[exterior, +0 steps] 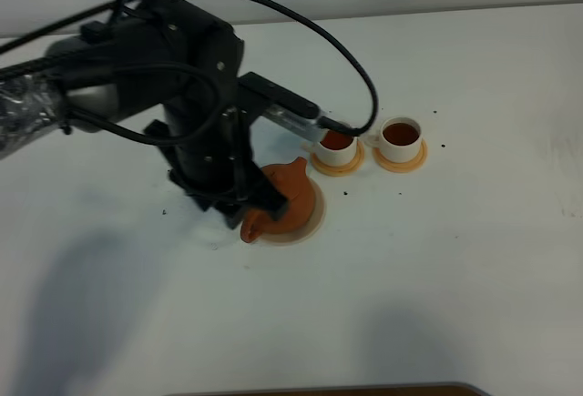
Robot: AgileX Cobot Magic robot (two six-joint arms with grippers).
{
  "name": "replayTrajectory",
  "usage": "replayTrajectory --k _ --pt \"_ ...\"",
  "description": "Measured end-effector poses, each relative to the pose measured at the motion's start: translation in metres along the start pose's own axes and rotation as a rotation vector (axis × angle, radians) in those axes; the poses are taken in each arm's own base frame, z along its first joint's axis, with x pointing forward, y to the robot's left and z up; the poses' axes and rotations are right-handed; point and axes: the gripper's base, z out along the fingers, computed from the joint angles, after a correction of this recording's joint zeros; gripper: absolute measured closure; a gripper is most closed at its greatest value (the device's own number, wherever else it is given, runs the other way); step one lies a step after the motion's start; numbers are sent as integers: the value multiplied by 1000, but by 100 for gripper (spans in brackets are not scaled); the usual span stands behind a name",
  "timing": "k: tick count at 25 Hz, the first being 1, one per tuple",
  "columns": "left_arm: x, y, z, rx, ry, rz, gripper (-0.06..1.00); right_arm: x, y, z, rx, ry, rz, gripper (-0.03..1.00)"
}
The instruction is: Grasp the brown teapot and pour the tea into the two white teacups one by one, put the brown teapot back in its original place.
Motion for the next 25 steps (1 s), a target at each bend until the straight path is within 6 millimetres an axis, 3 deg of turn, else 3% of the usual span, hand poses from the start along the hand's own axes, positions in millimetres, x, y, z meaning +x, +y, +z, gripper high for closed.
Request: replayTrajectory --k 5,8,16,25 --pt "19 14 -25 -38 -27 -51 54 0 0 0 0 0 0 73" --pt "41 17 -31 -41 -35 -76 54 0 0 0 0 0 0 73" --pt "129 17 -30 -50 -26 -138 54 0 0 0 0 0 0 73" --pt "223 11 -6 0 -122 -196 55 0 0 0 0 0 0 73"
